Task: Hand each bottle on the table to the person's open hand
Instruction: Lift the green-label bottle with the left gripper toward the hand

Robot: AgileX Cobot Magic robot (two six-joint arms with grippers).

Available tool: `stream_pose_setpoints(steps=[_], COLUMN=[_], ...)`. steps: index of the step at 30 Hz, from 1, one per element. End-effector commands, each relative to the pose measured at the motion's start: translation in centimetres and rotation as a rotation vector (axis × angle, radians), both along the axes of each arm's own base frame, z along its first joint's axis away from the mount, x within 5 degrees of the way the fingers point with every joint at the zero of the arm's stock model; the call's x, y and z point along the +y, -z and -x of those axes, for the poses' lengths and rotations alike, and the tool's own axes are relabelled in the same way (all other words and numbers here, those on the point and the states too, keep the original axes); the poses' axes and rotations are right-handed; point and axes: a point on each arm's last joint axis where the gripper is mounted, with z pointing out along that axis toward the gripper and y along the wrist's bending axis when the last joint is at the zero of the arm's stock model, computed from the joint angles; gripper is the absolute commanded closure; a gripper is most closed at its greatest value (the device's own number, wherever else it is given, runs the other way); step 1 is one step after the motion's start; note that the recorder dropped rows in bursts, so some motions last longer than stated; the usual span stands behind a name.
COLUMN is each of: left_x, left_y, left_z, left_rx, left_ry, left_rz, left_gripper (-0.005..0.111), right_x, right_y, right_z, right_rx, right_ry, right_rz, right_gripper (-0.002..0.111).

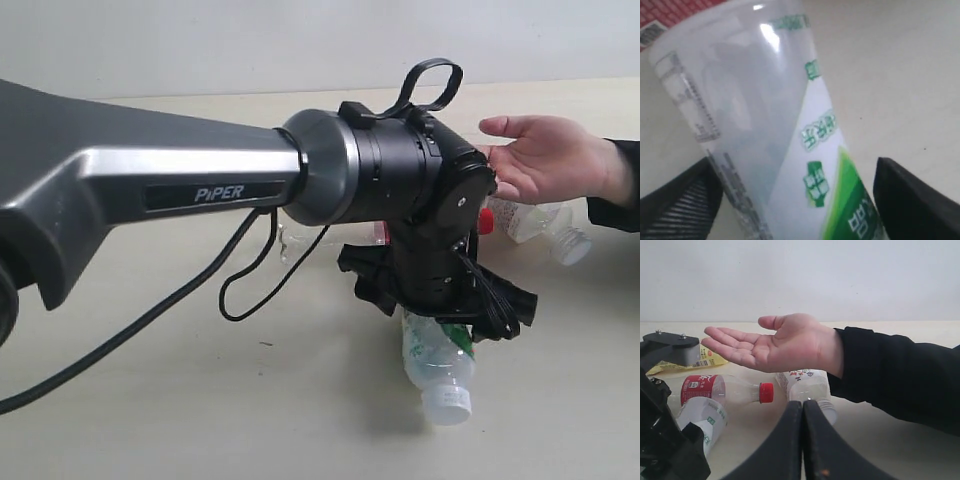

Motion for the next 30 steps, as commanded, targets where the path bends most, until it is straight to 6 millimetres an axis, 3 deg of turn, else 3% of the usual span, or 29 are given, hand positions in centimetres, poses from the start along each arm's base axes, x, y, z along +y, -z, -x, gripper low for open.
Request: stream_pose_setpoints(steps=[1, 2, 9, 17, 26, 30], left_x=[-0.1, -0.1, 0.5, 1.3, -0.4, -1.1], left_y=[0.4, 0.5, 0.5, -2.5, -9.8, -12.4], left_z=[-0.1, -0.1, 0.3, 1.8, 4.8, 4.2], left_rx=[-0.003, 0.002, 0.038, 0.082, -0.060, -0.105], left_ry=[-0.005, -0.005, -0.003, 0.090, 0.148, 0.120], left_rz=[-0.003, -0.011, -0.072, -0.126, 0.119, 0.215], left_gripper=[0.055, 0.067, 0.107, 0.107, 0.107, 0.107], right_x=[0.0, 0.0, 0.0, 0.0, 0.0, 0.0], right_y=[0.0, 0.0, 0.0, 0.0, 0.0, 0.1], right_z=[0.0, 0.0, 0.0, 0.0, 0.0, 0.0], right_rx=[-0.010, -0.010, -0.010, -0.010, -0.010, -0.010], right_ry=[0.000, 0.000, 0.000, 0.000, 0.000, 0.000], right_rz=[0.002, 0.002, 0.002, 0.002, 0.002, 0.000], right_gripper=[0.108, 0.108, 0.108, 0.108, 0.108, 0.108])
